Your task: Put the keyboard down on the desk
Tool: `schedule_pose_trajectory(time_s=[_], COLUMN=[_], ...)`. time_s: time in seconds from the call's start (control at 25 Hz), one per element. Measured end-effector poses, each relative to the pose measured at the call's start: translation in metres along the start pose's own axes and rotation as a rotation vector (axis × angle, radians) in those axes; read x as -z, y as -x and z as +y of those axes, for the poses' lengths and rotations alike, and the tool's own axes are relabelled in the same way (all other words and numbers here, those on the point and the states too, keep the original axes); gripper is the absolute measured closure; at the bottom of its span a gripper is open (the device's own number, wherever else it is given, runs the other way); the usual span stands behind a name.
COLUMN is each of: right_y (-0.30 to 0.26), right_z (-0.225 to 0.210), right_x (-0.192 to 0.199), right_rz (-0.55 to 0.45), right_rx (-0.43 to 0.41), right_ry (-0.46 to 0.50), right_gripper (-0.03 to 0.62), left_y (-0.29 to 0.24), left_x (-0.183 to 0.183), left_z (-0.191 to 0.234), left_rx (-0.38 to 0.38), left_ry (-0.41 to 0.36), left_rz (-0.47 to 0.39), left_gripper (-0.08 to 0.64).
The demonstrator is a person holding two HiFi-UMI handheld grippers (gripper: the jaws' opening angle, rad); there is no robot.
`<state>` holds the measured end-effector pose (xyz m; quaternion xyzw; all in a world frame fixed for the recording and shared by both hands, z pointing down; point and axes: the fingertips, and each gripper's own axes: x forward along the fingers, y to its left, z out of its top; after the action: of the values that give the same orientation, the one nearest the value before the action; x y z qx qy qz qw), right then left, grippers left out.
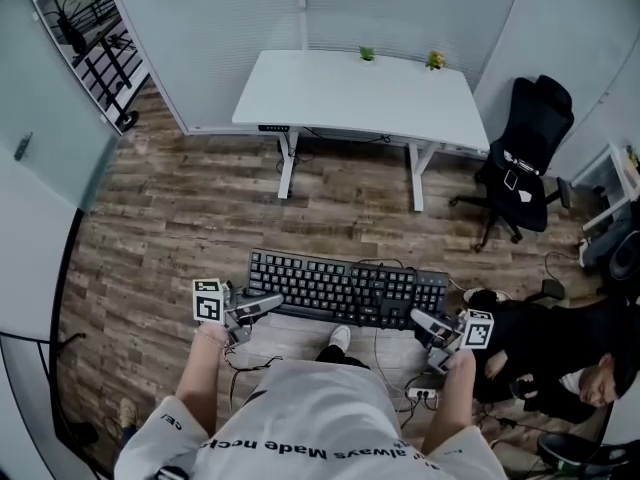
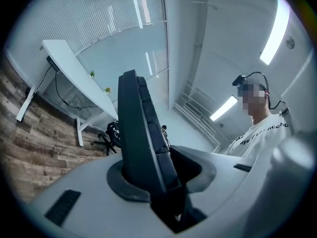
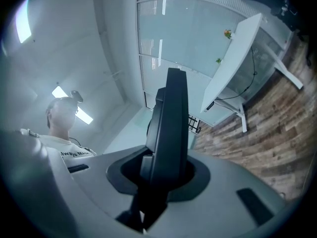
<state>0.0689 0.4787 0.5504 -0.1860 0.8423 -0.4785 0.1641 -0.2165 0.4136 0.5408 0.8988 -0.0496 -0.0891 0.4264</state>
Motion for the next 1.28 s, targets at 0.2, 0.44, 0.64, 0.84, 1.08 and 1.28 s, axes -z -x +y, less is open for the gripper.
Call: schedule_pose_trajectory(time_s=[0.2,0.44,0.64,0.84,1.08,1.28], right_y=[0.007,0.004,-0.004,-0.017,-0.038,-0.058], right_z=[-0.029,-0.047,-0.063,-0.082,-0.107,-0.126], right_x=[-0.044,-0.084,-0.103,-0.126,-0.159,-0.193], right_rz=[0.006,0.027,0.030,0.041,0.028,0.035], right_rx=[0.014,-0.002,0.001,0.004,0.021,0.027], right_ry=[-0.011,0.001,-0.038,-0.028,-0.047,-0.028], right_gripper=[0.492,0.492,0.492,0.492,0.492,0.492], left_y=[-0.035,-0.058,-0.066,-0.072,-0.081,-0.091], left_x=[-0.025,-0.049,-0.064,-0.082,-0.114,-0.148], left_z=[0.025,0.045,0.062,0.087,0.122,0.154], left_rx=[-0.008,-0.019,-0.028,-0.032,-0.019,-0.017], left_ry=[0.006,0.002,0.012,0.022,0.033,0.021], left_rz=[-0.003,-0.017,-0.028,-0.032,-0.035,-0.023], left_gripper=[0.414,0.414,0.414,0.414,0.414,0.413])
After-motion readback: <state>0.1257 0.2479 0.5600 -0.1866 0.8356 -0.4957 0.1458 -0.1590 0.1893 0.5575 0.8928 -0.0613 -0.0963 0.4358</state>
